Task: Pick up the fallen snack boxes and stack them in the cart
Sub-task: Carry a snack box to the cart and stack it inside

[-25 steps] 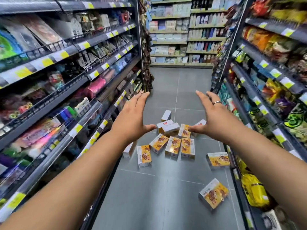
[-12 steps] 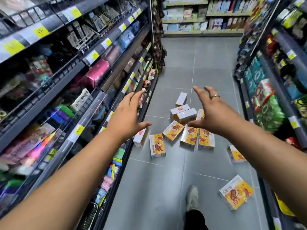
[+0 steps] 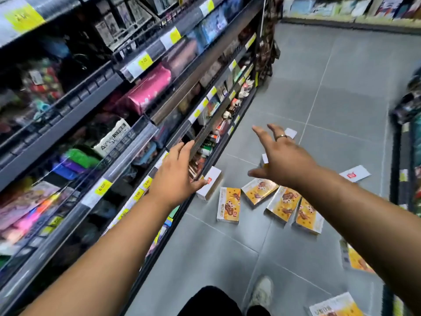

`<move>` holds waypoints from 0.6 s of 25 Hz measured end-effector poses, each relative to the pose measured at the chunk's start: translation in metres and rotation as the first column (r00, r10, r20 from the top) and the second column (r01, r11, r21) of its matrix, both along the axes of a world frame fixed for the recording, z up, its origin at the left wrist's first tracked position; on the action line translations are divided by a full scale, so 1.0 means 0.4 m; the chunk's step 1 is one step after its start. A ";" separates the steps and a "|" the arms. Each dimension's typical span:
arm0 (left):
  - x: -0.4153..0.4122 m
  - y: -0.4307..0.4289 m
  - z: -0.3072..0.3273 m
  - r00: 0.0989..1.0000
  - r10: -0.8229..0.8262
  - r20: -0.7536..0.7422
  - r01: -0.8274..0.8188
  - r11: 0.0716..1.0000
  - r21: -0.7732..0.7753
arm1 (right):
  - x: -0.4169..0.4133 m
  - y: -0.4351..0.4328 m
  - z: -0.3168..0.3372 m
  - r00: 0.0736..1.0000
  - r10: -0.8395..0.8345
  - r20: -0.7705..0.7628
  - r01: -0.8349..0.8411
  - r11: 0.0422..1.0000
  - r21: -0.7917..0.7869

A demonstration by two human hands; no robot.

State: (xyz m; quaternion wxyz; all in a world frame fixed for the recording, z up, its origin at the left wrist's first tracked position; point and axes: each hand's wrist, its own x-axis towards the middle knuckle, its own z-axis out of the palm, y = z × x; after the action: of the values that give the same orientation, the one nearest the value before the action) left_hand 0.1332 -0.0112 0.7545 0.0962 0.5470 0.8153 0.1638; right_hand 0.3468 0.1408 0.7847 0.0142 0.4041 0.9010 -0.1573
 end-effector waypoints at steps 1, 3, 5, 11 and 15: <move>-0.017 0.017 -0.024 1.000 0.025 0.016 -0.024 0.999 -0.022 | -0.030 0.034 -0.021 1.000 0.014 0.001 -0.014 1.000 -0.018; -0.056 0.050 -0.075 0.998 0.060 0.030 -0.058 0.997 -0.056 | -0.098 0.091 -0.071 0.999 0.043 0.003 -0.043 0.998 -0.055; -0.090 0.089 -0.120 0.995 0.080 0.054 -0.076 0.994 -0.075 | -0.160 0.134 -0.120 0.998 0.064 0.017 -0.062 0.995 -0.072; -0.239 0.246 -0.283 0.981 0.145 0.131 -0.129 0.984 -0.124 | -0.380 0.274 -0.311 0.996 0.064 0.060 -0.054 0.986 -0.159; -0.306 0.315 -0.412 0.962 0.205 0.181 -0.176 0.971 -0.161 | -0.482 0.344 -0.458 0.996 0.055 0.072 -0.041 0.982 -0.186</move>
State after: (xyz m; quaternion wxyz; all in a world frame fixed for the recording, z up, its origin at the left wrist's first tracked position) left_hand 0.0106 0.1147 0.5896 0.1989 0.4387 0.8604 0.1663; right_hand 0.1539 0.2783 0.6014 0.0900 0.3850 0.8908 -0.2242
